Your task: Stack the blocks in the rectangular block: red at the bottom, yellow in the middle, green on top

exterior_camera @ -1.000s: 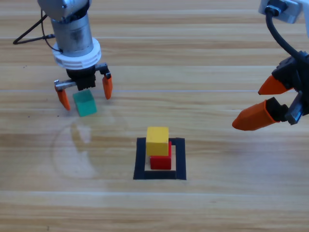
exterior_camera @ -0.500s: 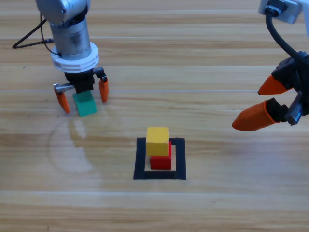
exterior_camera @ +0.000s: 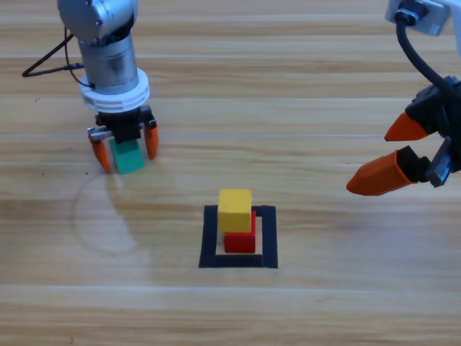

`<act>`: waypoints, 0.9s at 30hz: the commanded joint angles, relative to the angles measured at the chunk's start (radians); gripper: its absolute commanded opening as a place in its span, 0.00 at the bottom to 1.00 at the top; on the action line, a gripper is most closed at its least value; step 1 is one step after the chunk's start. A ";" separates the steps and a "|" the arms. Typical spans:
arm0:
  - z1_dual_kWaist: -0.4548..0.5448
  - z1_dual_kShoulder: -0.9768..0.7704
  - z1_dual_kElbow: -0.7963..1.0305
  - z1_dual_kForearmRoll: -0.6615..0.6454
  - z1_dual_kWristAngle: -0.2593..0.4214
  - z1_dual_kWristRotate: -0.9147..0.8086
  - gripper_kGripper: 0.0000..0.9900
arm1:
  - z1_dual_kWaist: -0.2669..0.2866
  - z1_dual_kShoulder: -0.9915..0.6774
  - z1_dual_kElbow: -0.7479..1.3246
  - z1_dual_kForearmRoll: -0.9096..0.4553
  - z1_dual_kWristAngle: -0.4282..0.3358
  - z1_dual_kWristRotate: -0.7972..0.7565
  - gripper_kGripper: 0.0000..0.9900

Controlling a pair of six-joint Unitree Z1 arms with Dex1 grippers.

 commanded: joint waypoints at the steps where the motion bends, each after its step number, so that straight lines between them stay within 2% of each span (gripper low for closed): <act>1: 0.013 0.071 0.008 -0.008 -0.008 -0.010 0.58 | -0.023 0.014 0.033 0.003 0.008 -0.004 1.00; 8: -0.002 -0.012 0.022 0.000 0.006 0.039 0.16 | -0.023 0.014 0.033 0.003 0.010 -0.004 1.00; 12: -0.054 -0.090 0.008 0.004 0.010 0.192 0.14 | -0.023 0.014 0.033 0.003 0.008 -0.004 1.00; 17: -0.149 -0.142 0.010 0.084 0.012 0.385 0.14 | -0.023 0.014 0.035 0.003 0.005 -0.004 1.00; 21: -0.229 -0.205 0.053 0.107 0.024 0.471 0.07 | -0.023 0.014 0.035 0.003 0.002 -0.002 1.00; 27: -0.316 -0.311 0.087 0.109 0.009 0.536 0.07 | -0.023 0.014 0.035 0.003 -0.007 -0.002 1.00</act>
